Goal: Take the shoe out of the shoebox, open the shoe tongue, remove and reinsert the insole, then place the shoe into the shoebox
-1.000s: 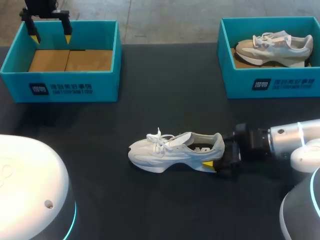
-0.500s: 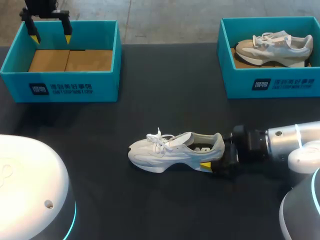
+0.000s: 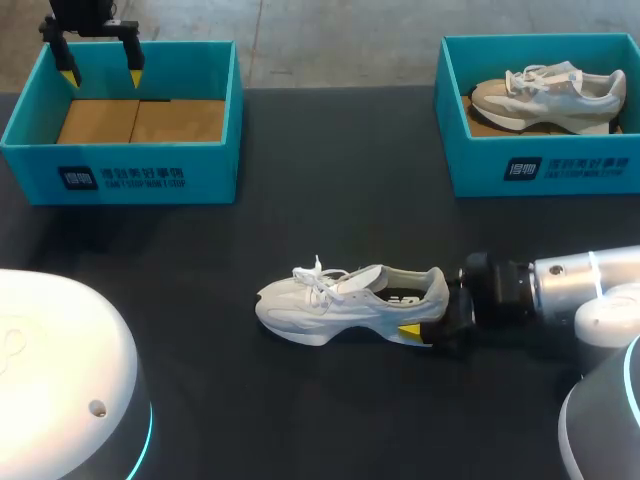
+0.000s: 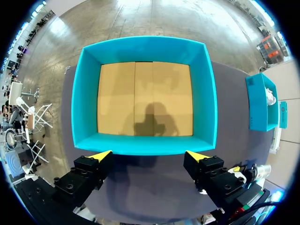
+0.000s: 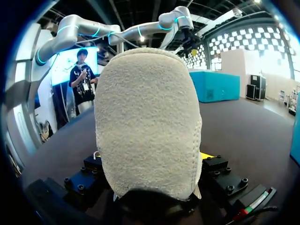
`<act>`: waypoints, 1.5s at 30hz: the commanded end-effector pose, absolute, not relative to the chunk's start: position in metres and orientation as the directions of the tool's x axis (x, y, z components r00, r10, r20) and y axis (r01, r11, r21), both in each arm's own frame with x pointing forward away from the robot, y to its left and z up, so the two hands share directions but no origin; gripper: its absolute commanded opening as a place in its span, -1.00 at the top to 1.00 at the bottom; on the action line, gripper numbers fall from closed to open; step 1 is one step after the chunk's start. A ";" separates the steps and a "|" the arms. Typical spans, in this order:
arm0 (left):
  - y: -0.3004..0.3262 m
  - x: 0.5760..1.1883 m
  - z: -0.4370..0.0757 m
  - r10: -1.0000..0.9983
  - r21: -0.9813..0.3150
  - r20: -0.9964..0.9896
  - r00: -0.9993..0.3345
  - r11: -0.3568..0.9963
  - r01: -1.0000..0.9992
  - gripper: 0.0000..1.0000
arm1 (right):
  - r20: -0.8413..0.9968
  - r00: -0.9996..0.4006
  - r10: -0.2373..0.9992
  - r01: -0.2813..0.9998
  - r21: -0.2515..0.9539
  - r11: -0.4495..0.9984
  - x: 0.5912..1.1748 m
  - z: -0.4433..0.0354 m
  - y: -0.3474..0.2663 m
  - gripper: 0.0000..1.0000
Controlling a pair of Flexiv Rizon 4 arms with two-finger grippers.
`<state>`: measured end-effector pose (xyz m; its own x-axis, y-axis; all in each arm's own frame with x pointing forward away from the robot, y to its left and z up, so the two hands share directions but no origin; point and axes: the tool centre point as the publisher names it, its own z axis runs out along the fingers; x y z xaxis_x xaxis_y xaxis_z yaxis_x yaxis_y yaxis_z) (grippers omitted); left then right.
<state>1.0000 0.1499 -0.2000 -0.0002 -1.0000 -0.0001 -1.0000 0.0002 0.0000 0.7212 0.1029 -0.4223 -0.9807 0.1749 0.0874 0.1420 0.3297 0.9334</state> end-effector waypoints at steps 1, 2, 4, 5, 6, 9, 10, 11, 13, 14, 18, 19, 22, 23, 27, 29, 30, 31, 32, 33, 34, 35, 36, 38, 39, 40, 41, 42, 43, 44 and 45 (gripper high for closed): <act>0.150 1.000 -0.200 -1.000 0.000 0.000 0.000 0.000 -1.000 -1.00 | 0.086 -0.981 0.174 0.140 0.933 0.331 0.722 -0.424 0.106 1.00; 0.150 1.000 -0.200 -1.000 0.000 0.000 0.000 0.000 -1.000 -1.00 | 0.085 -0.981 0.172 0.139 0.933 0.332 0.722 -0.423 0.106 1.00; 0.150 1.000 -0.200 -1.000 0.000 0.000 0.000 0.000 -1.000 -1.00 | 0.082 -0.982 0.168 0.135 0.933 0.335 0.722 -0.422 0.106 1.00; 0.150 1.000 -0.200 -1.000 0.000 0.000 0.000 0.000 -1.000 -1.00 | 0.081 -0.983 0.167 0.134 0.933 0.335 0.723 -0.422 0.105 1.00; 0.150 1.000 -0.200 -1.000 0.000 0.000 0.000 0.000 -1.000 -1.00 | 0.077 -0.985 0.156 0.126 0.933 0.336 0.723 -0.421 0.105 1.00; 0.150 1.000 -0.200 -1.000 0.000 0.000 0.000 0.000 -1.000 -1.00 | 0.077 -0.985 0.156 0.126 0.933 0.336 0.723 -0.421 0.105 1.00; 0.150 1.000 -0.200 -1.000 0.000 0.000 0.000 0.000 -1.000 -1.00 | 0.077 -0.985 0.156 0.126 0.933 0.336 0.723 -0.421 0.105 1.00; 0.150 1.000 -0.200 -1.000 0.000 0.000 0.000 0.000 -1.000 -1.00 | 0.077 -0.985 0.156 0.126 0.933 0.336 0.723 -0.421 0.105 1.00; 0.150 1.000 -0.200 -1.000 0.000 0.000 0.000 0.000 -1.000 -1.00 | 0.077 -0.985 0.156 0.126 0.933 0.336 0.723 -0.421 0.105 1.00; 0.150 1.000 -0.200 -1.000 0.000 0.000 0.000 0.000 -1.000 -1.00 | 0.077 -0.985 0.156 0.126 0.933 0.336 0.723 -0.421 0.105 1.00; 0.150 1.000 -0.200 -1.000 0.000 0.000 0.000 0.000 -1.000 -1.00 | 0.077 -0.985 0.156 0.126 0.933 0.336 0.723 -0.421 0.105 1.00; 0.150 1.000 -0.200 -1.000 0.000 0.000 0.000 0.000 -1.000 -1.00 | 0.077 -0.985 0.156 0.126 0.933 0.336 0.723 -0.421 0.105 1.00; 0.150 1.000 -0.200 -1.000 0.000 0.000 0.000 0.000 -1.000 -1.00 | 0.077 -0.985 0.156 0.126 0.933 0.336 0.723 -0.421 0.105 1.00; 0.150 1.000 -0.200 -1.000 0.000 0.000 0.000 0.000 -1.000 -1.00 | 0.077 -0.985 0.156 0.126 0.933 0.336 0.723 -0.421 0.105 1.00; 0.150 1.000 -0.200 -1.000 0.000 0.000 0.000 0.000 -1.000 -1.00 | 0.077 -0.985 0.156 0.126 0.933 0.337 0.723 -0.421 0.105 1.00; 0.150 1.000 -0.200 -1.000 0.000 0.000 0.000 0.000 -1.000 -1.00 | 0.076 -0.985 0.155 0.125 0.933 0.337 0.725 -0.421 0.105 1.00; 0.150 1.000 -0.200 -1.000 0.000 0.000 0.000 0.000 -1.000 -1.00 | 0.077 -0.986 0.151 0.124 0.934 0.336 0.726 -0.421 0.105 1.00; 0.150 1.000 -0.200 -1.000 0.000 0.000 0.000 0.000 -1.000 -1.00 | 0.078 -0.986 0.147 0.124 0.934 0.336 0.727 -0.421 0.105 1.00; 0.150 1.000 -0.200 -1.000 0.000 0.000 0.000 0.000 -1.000 -1.00 | 0.077 -0.987 0.138 0.120 0.935 0.334 0.728 -0.421 0.105 1.00; 0.150 1.000 -0.200 -1.000 0.000 0.000 0.000 0.000 -1.000 -1.00 | 0.076 -0.988 0.133 0.117 0.935 0.334 0.729 -0.421 0.105 1.00; 0.150 1.000 -0.200 -1.000 0.000 0.000 0.000 0.000 -1.000 -1.00 | 0.077 -0.989 0.129 0.116 0.934 0.338 0.730 -0.421 0.106 1.00; 0.150 1.000 -0.200 -1.000 0.000 0.000 0.000 0.000 -1.000 -1.00 | 0.076 -0.989 0.125 0.115 0.934 0.339 0.731 -0.421 0.106 1.00; 0.150 1.000 -0.200 -1.000 0.000 0.000 0.000 0.000 -1.000 -1.00 | 0.075 -0.990 0.122 0.113 0.935 0.338 0.732 -0.421 0.106 1.00; 0.150 1.000 -0.200 -1.000 0.000 0.000 0.000 0.000 -1.000 -1.00 | 0.074 -0.990 0.117 0.110 0.935 0.338 0.733 -0.421 0.107 1.00; 0.150 1.000 -0.200 -1.000 0.000 0.000 0.000 0.000 -1.000 -1.00 | 0.073 -0.991 0.114 0.108 0.935 0.339 0.734 -0.421 0.107 1.00; 0.150 1.000 -0.200 -1.000 0.000 0.000 0.000 0.000 -1.000 -1.00 | 0.073 -0.991 0.111 0.107 0.935 0.339 0.734 -0.420 0.107 1.00; 0.150 1.000 -0.200 -1.000 0.000 0.000 0.000 0.000 -1.000 -1.00 | 0.073 -0.991 0.109 0.106 0.935 0.339 0.735 -0.420 0.108 1.00; 0.150 1.000 -0.200 -1.000 0.000 0.000 0.000 0.000 -1.000 -1.00 | 0.074 -0.991 0.108 0.107 0.934 0.340 0.735 -0.420 0.108 1.00; 0.150 1.000 -0.200 -1.000 0.000 0.000 0.000 0.000 -1.000 -1.00 | 0.074 -0.992 0.106 0.106 0.936 0.335 0.735 -0.420 0.108 1.00; 0.150 1.000 -0.200 -1.000 0.000 0.000 0.000 0.000 -1.000 -1.00 | 0.074 -0.992 0.106 0.106 0.936 0.335 0.735 -0.420 0.108 1.00; 0.150 1.000 -0.200 -1.000 0.000 0.000 0.000 0.000 -1.000 -1.00 | 0.074 -0.992 0.106 0.106 0.936 0.335 0.735 -0.420 0.108 1.00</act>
